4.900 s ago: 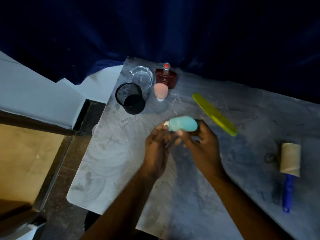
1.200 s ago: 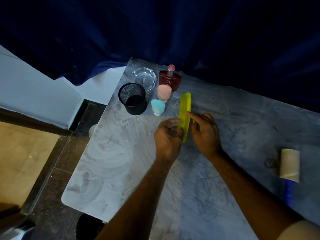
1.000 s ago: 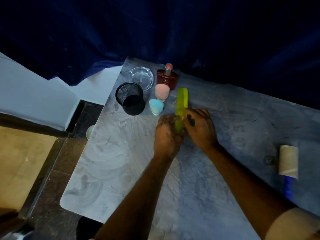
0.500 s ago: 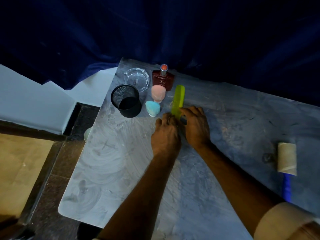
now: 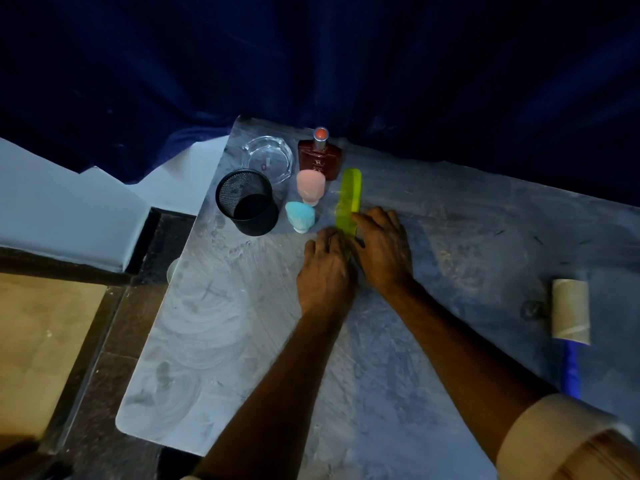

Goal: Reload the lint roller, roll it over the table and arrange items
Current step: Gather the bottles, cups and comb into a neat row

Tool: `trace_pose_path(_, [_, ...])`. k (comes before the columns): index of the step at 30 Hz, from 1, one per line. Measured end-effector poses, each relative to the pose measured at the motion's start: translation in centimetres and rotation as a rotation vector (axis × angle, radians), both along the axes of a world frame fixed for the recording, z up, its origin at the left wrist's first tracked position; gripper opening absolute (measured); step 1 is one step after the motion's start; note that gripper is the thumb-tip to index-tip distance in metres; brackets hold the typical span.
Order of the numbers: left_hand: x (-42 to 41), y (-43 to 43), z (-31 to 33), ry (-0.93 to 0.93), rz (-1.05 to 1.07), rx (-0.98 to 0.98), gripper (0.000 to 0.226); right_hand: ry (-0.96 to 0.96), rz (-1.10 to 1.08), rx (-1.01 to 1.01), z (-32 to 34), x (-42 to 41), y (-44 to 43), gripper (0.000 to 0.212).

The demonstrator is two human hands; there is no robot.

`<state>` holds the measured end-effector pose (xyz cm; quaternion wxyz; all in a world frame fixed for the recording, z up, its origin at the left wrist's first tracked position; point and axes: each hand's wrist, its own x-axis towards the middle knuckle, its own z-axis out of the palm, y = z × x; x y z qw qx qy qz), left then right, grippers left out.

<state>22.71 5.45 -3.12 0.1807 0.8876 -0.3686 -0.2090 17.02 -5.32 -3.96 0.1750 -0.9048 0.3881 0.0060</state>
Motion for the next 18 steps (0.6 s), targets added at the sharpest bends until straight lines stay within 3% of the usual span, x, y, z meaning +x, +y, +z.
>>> trace_pose_path(18, [-0.41,-0.1,0.45,0.001,0.044,-0.01,0.048,0.05,0.007,0.011,0.46,0.17,0.19,0.049])
